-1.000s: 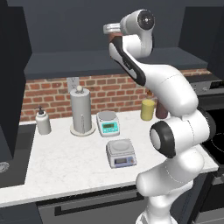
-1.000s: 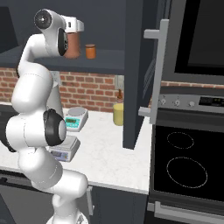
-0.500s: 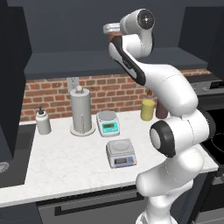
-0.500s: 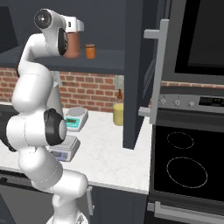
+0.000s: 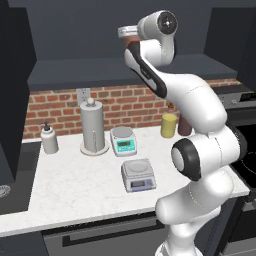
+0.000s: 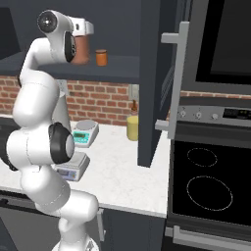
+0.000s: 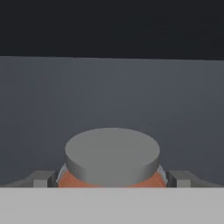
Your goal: Pick the honey bottle and place it on the digital scale for weighing, and close the cabinet.
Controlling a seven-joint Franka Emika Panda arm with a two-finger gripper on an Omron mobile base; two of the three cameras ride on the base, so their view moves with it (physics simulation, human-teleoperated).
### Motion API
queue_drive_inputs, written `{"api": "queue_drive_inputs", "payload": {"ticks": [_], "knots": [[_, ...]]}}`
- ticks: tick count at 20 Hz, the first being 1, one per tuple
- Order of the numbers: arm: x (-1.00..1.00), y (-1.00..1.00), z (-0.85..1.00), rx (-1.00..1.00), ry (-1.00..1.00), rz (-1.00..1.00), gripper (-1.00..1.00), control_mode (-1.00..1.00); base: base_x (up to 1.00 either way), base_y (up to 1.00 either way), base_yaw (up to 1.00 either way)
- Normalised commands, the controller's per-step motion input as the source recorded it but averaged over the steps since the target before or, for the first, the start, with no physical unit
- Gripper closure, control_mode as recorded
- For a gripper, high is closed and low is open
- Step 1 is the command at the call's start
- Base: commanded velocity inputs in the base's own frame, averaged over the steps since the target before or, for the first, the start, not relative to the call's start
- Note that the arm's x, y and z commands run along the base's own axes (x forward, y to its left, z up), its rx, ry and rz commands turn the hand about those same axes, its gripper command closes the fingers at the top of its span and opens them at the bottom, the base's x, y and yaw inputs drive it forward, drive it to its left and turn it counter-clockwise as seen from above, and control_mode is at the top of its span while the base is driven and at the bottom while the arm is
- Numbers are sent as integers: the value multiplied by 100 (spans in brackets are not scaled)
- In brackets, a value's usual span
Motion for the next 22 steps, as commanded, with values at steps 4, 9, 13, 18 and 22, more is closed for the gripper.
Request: {"api": "queue_drive_inputs", "payload": {"ticks": [4,9,13,18,22], "knots": [[-33,5,0,0,-21,0,100,-100,0,0,0],[-69,0,0,0,-20,0,100,-100,0,0,0],[-87,2,0,1,-11,0,100,-100,0,0,0],[-92,1,0,1,-10,0,100,-100,0,0,0],[-99,0,-4,3,-7,0,100,-100,0,0,0]]}}
